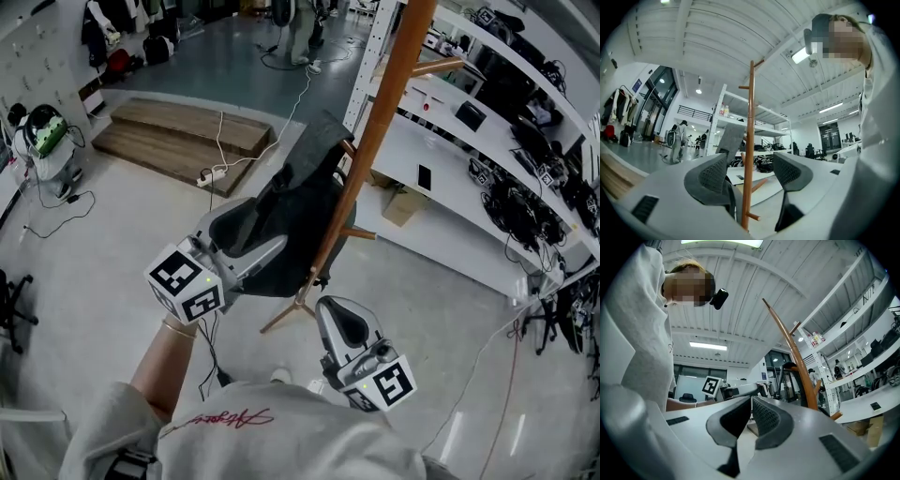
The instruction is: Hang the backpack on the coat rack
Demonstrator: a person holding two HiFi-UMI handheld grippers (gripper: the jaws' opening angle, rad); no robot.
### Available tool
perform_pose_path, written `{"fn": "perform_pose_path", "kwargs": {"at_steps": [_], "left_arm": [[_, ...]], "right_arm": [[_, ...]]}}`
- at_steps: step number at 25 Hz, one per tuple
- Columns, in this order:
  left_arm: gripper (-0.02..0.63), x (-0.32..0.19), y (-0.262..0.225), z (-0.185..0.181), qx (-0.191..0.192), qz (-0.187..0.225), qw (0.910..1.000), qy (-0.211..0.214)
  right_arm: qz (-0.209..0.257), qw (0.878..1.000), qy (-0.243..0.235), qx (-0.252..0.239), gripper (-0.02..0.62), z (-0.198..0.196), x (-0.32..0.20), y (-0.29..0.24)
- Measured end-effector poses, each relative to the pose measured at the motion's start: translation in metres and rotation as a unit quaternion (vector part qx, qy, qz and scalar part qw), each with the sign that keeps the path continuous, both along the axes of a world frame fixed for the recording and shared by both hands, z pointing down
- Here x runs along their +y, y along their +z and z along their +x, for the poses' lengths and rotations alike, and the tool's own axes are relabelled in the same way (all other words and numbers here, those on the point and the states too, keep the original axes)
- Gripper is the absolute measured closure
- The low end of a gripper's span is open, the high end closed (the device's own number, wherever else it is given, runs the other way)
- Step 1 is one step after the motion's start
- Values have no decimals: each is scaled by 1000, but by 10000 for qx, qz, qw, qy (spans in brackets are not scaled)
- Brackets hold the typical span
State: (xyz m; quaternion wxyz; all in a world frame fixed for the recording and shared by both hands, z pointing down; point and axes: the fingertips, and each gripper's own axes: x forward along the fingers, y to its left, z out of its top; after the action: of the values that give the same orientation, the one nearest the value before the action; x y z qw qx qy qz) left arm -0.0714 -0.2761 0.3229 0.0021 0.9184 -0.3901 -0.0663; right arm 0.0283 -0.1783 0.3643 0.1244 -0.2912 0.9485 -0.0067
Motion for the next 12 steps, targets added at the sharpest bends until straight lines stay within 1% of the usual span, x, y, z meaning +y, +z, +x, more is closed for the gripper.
{"fn": "perform_pose_path", "kwargs": {"at_steps": [2, 5, 8, 9, 11, 12], "left_arm": [[270, 25, 1, 3, 138, -18, 9998, 114], [271, 64, 4, 7, 273, -150, 9990, 334], [273, 104, -1, 6, 341, -180, 9978, 535], [283, 117, -1, 5, 328, -177, 9979, 538], [362, 141, 2, 1, 290, -152, 9984, 456], [374, 153, 4, -1, 288, -128, 9987, 412]], "right_arm": [[-19, 10000, 41, 83, 572, -8, 15, 1], [140, 9997, 147, 168, 572, -21, 42, -5], [259, 9989, 296, 271, 572, -31, 69, -12], [263, 9987, 333, 266, 572, -34, 79, -13], [303, 9983, 430, 253, 572, -39, 99, -15], [344, 9979, 497, 249, 572, -40, 111, -15]]}}
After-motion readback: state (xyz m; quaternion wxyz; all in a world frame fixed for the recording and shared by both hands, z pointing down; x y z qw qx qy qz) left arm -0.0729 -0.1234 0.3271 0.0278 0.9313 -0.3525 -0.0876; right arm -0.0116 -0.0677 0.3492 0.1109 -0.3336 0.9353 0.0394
